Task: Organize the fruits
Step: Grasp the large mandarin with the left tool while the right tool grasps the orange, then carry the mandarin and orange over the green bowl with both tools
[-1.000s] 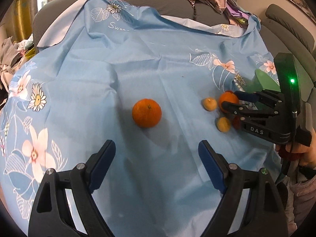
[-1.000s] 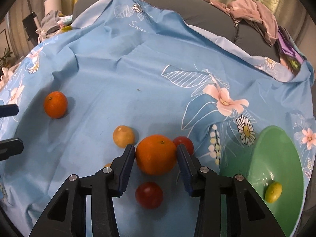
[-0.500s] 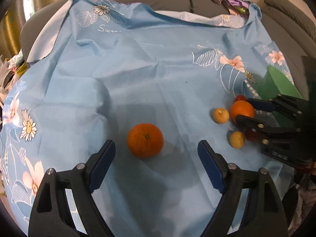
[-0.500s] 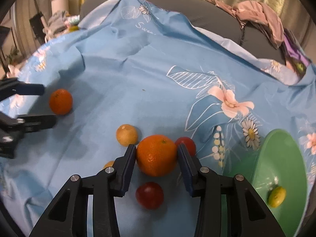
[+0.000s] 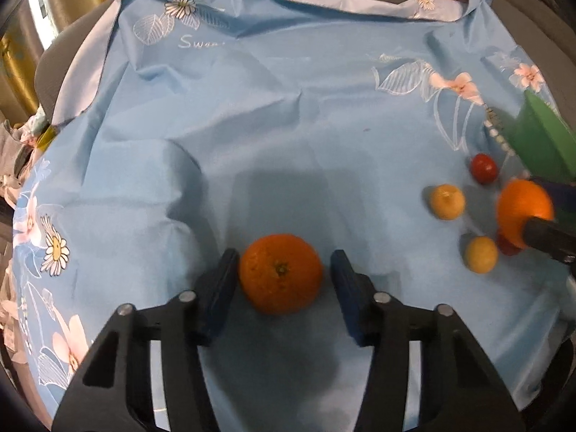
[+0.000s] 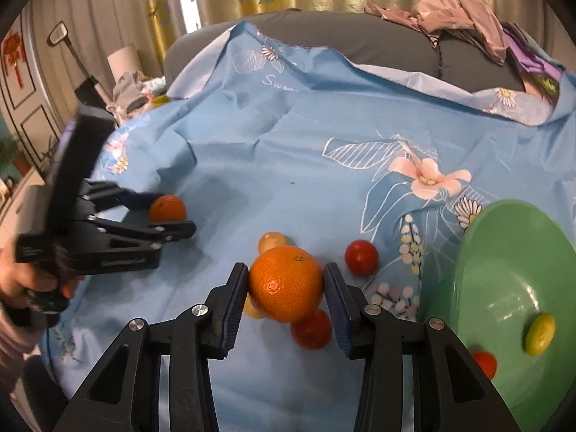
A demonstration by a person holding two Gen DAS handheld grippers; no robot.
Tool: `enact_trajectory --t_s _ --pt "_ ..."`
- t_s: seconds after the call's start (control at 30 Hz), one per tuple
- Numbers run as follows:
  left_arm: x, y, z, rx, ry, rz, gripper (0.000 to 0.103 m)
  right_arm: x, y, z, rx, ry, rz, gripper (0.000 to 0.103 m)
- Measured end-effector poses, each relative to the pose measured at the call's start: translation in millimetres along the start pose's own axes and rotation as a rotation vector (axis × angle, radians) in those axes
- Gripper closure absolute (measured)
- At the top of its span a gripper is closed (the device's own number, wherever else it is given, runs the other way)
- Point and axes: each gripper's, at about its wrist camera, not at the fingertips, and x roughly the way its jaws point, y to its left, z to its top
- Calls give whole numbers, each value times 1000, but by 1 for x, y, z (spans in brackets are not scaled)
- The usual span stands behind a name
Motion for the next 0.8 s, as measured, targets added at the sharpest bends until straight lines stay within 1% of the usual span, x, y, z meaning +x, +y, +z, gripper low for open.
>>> enact_trajectory --t_s 0.13,0.17,0.43,0.8 --pt "0 -2 0 12 -4 12 54 -4 2 -3 5 -2 9 59" --pt "0 -1 0 12 -4 10 61 -6 4 -4 3 -3 13 59" --pt "-5 2 -2 -40 20 -53 61 -19 11 -12 0 -23 29 59" --pt "-62 -18 -16 -54 -67 -145 61 -38 13 -20 10 -46 32 59"
